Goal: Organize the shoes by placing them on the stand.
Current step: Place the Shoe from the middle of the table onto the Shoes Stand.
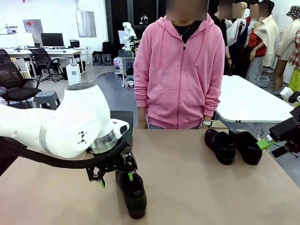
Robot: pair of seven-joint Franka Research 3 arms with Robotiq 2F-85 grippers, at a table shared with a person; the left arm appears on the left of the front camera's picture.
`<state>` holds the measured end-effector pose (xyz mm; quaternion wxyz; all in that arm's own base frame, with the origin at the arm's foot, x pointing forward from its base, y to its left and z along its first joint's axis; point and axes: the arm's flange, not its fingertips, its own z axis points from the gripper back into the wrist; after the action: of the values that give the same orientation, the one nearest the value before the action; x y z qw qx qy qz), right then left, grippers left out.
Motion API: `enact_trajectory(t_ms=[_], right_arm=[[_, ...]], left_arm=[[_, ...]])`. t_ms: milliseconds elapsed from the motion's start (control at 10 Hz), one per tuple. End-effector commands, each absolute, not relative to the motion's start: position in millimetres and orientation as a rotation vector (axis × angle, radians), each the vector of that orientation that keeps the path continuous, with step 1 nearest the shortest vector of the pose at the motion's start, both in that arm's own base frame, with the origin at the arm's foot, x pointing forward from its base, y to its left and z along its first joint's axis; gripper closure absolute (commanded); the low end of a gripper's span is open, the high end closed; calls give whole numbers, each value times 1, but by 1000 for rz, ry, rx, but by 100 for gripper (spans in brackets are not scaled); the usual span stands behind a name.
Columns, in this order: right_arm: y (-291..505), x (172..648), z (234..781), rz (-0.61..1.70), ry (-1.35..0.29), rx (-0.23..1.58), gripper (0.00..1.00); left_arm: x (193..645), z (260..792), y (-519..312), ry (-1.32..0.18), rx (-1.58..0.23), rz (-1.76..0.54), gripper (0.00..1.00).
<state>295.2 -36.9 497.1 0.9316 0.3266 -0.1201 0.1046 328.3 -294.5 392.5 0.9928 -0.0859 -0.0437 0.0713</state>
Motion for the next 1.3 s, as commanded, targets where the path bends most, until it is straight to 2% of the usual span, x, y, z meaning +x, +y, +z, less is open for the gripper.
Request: enact_trajectory(t_ms=[0,300,400,500,1200], right_arm=[[-38,297,498,235,-265,696,0],[-38,297,498,235,-265,696,0],[-38,297,498,235,-265,696,0],[-38,297,498,235,-265,696,0],[-38,297,498,235,-265,696,0]], left_arm=[[340,382,-306,-65,-133,175,0],[354,356,-316,-64,-99,179,0],[356,353,-316,-60,-82,178,60],[356,353,-315,-59,-76,188,100],[356,352,-313,-84,-91,169,100]])
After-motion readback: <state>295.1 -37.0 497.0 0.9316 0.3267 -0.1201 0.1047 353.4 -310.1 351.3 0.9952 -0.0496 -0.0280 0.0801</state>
